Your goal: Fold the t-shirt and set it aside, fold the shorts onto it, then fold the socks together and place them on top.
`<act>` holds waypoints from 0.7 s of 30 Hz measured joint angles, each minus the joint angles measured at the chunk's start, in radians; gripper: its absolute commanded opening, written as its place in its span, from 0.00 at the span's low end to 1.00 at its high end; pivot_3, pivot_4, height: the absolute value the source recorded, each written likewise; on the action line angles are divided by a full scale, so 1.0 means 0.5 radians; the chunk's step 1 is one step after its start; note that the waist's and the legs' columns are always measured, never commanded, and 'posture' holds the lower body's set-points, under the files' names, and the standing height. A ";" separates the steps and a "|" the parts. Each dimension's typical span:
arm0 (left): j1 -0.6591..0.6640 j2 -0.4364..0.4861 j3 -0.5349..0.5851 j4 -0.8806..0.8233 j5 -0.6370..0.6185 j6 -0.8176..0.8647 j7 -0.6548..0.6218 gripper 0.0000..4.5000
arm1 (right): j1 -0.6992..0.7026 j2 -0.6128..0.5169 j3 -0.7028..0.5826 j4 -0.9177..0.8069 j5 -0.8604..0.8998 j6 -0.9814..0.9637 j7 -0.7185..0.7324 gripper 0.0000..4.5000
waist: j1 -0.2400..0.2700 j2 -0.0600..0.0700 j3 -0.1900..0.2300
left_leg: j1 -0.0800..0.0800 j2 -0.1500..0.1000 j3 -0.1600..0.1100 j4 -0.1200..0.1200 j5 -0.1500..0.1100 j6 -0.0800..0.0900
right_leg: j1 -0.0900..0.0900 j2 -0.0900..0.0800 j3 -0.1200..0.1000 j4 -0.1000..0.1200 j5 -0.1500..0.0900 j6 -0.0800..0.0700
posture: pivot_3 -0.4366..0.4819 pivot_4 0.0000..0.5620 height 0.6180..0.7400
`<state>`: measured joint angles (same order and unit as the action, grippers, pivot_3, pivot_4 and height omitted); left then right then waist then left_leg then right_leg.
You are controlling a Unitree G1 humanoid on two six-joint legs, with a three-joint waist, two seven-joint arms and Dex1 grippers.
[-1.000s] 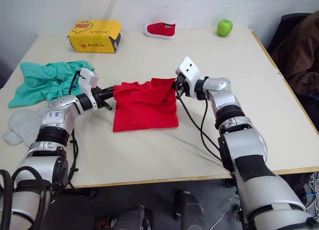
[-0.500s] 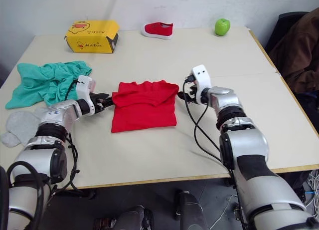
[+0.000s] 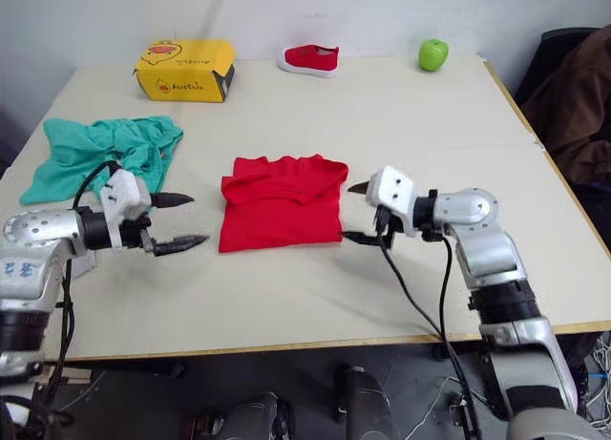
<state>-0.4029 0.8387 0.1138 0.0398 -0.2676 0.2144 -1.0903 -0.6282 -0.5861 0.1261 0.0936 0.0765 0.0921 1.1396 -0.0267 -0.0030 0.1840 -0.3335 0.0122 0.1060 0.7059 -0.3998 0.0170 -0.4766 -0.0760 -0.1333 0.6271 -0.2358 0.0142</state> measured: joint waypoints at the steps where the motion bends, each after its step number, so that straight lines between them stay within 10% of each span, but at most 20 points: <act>1: 0.059 -0.009 -0.037 -0.080 0.028 -0.038 0.015 0.99 | 0.060 -0.005 0.050 -0.020 -0.069 -0.125 -0.033 1.00 | 0.005 0.000 0.000 | 0.002 0.000 0.000 0.000 0.000 0.000 | 0.002 0.000 0.000 0.000 0.000 0.000 | 0.48 0.27 1.00; 8: -0.015 -0.224 -0.350 0.104 0.388 -0.288 0.253 0.91 | 0.058 0.039 0.289 0.256 -0.399 -0.613 -0.264 0.91 | 0.009 -0.001 0.000 | -0.003 -0.002 0.003 0.001 0.001 0.002 | -0.002 0.001 0.000 0.001 0.001 -0.001 | 0.48 0.27 1.00; 21: -0.245 -0.375 -0.504 0.548 0.584 -0.629 0.404 0.04 | -0.090 0.123 0.370 0.698 -0.664 -0.993 -0.639 0.00 | 0.001 -0.002 -0.002 | 0.000 -0.001 0.003 0.003 0.002 0.004 | 0.001 0.000 0.000 0.003 0.001 -0.002 | 0.48 0.27 1.00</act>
<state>-0.5253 0.6512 -0.1381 0.3136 0.0246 -0.0999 -0.8881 -0.6731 -0.5246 0.3112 0.4427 -0.2554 -0.4043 0.8200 -0.0262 -0.0038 0.1831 -0.3333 0.0120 0.1075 0.7073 -0.3988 0.0187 -0.4762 -0.0761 -0.1333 0.6286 -0.2351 0.0133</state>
